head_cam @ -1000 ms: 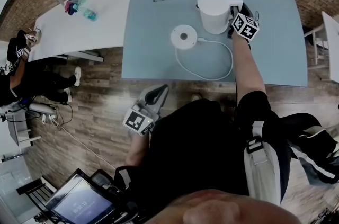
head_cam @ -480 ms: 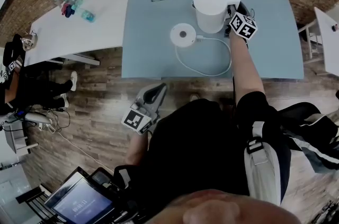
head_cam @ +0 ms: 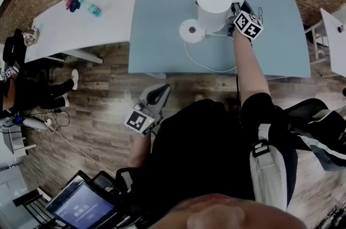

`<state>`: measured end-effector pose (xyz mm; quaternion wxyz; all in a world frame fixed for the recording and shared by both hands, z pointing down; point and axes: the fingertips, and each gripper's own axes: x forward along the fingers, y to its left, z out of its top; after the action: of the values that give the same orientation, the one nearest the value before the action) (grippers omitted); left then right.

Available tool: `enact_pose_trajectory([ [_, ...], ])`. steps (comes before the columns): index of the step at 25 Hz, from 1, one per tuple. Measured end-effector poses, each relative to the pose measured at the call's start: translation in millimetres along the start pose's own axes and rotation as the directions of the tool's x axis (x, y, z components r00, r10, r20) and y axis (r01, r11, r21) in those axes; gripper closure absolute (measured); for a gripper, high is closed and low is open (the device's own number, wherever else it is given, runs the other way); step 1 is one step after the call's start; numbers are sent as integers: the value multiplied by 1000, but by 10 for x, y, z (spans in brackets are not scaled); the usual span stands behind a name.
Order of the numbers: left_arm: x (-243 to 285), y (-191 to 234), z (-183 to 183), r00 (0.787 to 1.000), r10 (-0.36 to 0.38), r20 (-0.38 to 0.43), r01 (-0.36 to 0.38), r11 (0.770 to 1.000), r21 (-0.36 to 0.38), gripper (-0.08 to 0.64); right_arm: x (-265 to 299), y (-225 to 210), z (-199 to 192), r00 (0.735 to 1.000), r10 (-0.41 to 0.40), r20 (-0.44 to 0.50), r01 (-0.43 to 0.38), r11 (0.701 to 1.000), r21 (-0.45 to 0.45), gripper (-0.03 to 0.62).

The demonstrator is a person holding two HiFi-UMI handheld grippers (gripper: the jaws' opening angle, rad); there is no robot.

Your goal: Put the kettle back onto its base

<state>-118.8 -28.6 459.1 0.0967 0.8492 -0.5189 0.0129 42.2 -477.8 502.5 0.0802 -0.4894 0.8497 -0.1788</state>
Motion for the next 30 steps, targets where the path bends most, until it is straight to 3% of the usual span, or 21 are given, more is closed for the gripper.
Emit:
enact_pose_trajectory([
  [18, -663, 140, -158, 998, 61, 11, -61, 998, 0, 558, 7, 705, -340, 995, 100, -6, -99, 994, 42, 428],
  [30, -745, 211, -94, 992, 128, -6, -128, 992, -15, 559, 152, 866, -575, 991, 130, -29, -128, 989, 79, 428],
])
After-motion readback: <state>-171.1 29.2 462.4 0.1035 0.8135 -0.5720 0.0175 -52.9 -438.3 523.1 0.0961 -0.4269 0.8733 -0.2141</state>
